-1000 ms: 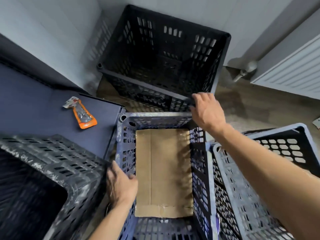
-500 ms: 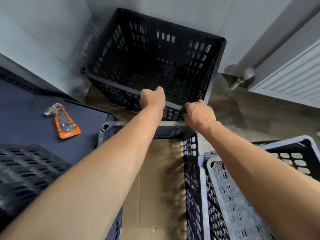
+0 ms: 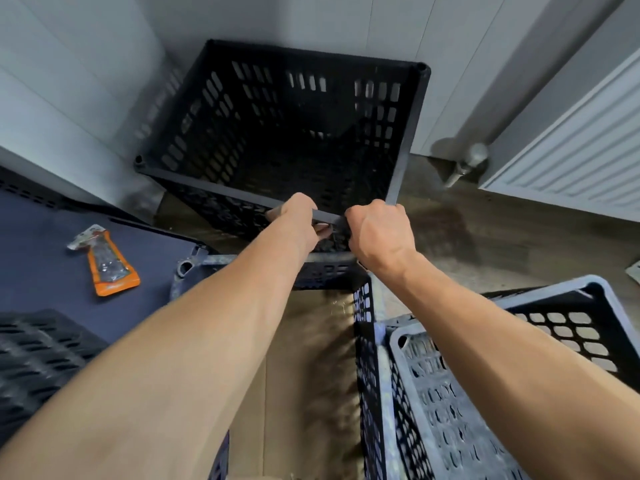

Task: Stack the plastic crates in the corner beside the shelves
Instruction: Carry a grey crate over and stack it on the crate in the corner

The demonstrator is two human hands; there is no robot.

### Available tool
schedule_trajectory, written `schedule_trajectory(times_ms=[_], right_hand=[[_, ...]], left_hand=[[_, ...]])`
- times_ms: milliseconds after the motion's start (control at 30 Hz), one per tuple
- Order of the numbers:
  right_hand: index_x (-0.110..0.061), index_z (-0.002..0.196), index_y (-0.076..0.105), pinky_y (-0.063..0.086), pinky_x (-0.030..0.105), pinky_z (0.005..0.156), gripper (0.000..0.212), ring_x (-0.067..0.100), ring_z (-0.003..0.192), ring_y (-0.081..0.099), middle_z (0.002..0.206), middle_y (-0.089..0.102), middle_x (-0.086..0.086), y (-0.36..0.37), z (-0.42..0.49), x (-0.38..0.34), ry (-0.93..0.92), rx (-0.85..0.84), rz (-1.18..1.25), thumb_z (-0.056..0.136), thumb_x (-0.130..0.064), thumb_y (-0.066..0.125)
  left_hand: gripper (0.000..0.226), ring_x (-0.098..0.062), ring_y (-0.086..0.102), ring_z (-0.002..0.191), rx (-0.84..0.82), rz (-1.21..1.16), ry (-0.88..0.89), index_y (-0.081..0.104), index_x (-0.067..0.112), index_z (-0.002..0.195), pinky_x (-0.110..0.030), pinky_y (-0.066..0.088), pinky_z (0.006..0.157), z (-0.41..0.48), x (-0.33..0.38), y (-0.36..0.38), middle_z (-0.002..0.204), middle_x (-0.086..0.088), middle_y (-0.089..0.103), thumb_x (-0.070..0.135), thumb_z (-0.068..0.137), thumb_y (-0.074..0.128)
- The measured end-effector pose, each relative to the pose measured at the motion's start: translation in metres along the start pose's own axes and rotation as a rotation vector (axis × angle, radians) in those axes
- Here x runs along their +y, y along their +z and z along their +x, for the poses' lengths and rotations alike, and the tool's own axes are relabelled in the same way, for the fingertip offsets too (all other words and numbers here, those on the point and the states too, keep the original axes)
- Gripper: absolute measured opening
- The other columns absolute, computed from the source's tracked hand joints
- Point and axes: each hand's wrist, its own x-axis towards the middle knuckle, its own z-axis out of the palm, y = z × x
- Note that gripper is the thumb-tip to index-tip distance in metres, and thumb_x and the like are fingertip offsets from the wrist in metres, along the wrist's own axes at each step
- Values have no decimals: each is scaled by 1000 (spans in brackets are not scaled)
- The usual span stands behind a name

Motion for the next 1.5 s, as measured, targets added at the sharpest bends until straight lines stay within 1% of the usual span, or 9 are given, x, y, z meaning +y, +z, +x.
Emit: schedule_trajectory(times_ms=[133,333,500,633,767,1000,1133,1333,1500], right_hand=[[-23,86,51,39,49,101,18,28,98,55,79,58,1,-49,-26,-16,-47,66,6,89,-6,57],[-18,98,63,35,49,99,9,29,101,53,94,66,1,-129,-102,-23,-93,167,8,94,-23,57],[-28,117,67,34,48,98,53,29,118,47,133,59,-1,-195,-164,-17,-40,243,114,96,-66,37],[-22,127,65,37,47,105,50,32,129,43,148,48,9,-241,-183,17,-37,266,105,101,-55,40],[-20,133,62,35,44,110,48,33,135,34,153,41,10,-264,-190,42,26,194,112,103,-51,41],[-18,133,57,57,44,85,34,32,137,31,166,15,1,-221,-221,73,40,12,167,103,-31,51],[-13,124,60,58,40,85,26,30,137,35,162,21,5,-192,-232,78,-1,72,173,99,-19,56],[-18,105,70,47,45,96,15,30,118,45,143,47,5,-200,-243,70,-38,225,113,94,-28,65],[-22,108,72,40,45,98,18,30,113,45,137,53,3,-228,-254,65,-45,290,81,93,-30,65]], left_hand=[[35,-46,67,95,19,-160,35,51,1,117,-59,58,78,-35,17,-13,98,-27,57,-14,85,48],[25,-36,67,71,-57,-148,59,47,8,102,-47,62,57,-123,37,-32,84,-18,56,-9,84,52],[33,-24,61,62,-40,-30,149,45,14,114,-32,55,47,-197,54,-37,90,-14,54,-1,86,56],[46,-33,65,81,-80,-53,165,43,14,128,-45,62,68,-231,68,-40,101,-16,54,-5,88,56],[47,-30,66,74,-138,-20,182,42,15,131,-47,60,77,-254,58,-52,101,-16,57,-7,90,54],[63,-47,66,104,-240,-147,89,34,15,145,-50,55,89,-241,-7,-52,133,-23,55,-13,91,50],[61,-51,63,108,-304,-192,61,34,12,144,-58,49,99,-221,-31,-46,132,-28,54,-14,91,50],[63,-52,62,109,-304,-233,54,38,12,143,-60,49,98,-229,-35,-57,136,-32,50,-16,88,52],[82,-51,63,108,-306,-175,63,20,17,154,-64,45,100,-255,-2,-68,142,-30,44,-17,88,53]])
